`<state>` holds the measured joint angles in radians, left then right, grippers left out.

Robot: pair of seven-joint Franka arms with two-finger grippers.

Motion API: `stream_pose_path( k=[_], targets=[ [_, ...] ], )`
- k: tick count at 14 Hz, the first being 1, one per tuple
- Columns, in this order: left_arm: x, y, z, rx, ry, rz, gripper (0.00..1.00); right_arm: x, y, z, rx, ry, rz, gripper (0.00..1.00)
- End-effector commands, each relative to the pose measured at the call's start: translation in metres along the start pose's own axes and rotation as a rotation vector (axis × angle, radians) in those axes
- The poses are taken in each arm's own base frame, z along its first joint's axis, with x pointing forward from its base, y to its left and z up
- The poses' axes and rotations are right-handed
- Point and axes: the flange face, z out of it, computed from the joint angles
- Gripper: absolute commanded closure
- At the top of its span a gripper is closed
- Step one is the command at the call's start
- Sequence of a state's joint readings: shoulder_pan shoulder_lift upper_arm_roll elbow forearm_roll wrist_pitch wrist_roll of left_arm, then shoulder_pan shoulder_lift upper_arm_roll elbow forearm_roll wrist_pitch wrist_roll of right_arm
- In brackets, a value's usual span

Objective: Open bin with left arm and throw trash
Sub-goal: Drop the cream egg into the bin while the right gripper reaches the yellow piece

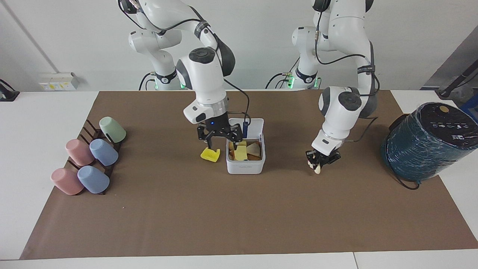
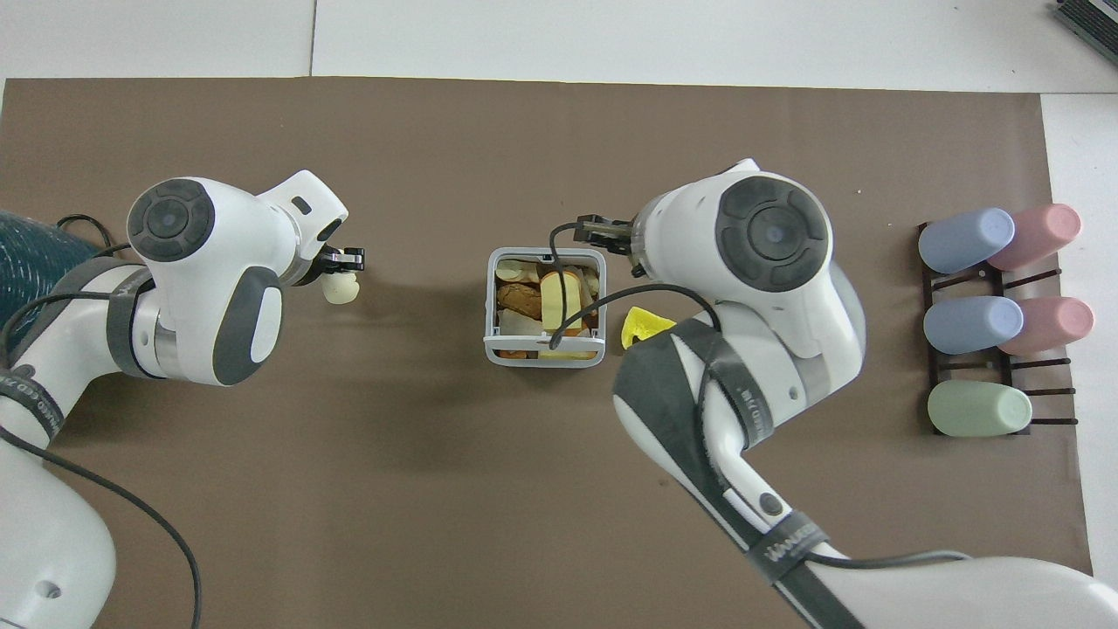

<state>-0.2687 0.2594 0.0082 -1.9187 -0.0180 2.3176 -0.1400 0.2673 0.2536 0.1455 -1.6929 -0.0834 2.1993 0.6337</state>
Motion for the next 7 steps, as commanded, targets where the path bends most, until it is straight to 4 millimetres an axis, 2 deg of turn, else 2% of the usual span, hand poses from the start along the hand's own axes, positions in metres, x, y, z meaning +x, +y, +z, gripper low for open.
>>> stream_pose_path(
  k=[1,2,3,5,7],
  targets=[
    [0.011,0.028,-0.049,-0.002,0.002,0.023,1.00,0.018,0.058,-0.004,-0.057,-0.019,-0.113,0.00],
    [0.015,0.037,-0.059,-0.008,0.014,0.036,1.00,0.018,0.082,0.004,-0.074,-0.041,-0.147,0.00],
    [0.017,0.047,-0.067,-0.013,0.027,0.051,1.00,0.010,0.098,0.018,-0.084,-0.078,-0.206,0.00],
    [0.015,0.071,-0.073,-0.040,0.034,0.081,1.00,-0.009,0.115,0.044,-0.012,-0.159,-0.268,0.00],
    [0.013,0.098,-0.085,-0.133,0.035,0.065,1.00,-0.027,0.114,0.069,0.097,-0.182,-0.224,0.00]
  ],
)
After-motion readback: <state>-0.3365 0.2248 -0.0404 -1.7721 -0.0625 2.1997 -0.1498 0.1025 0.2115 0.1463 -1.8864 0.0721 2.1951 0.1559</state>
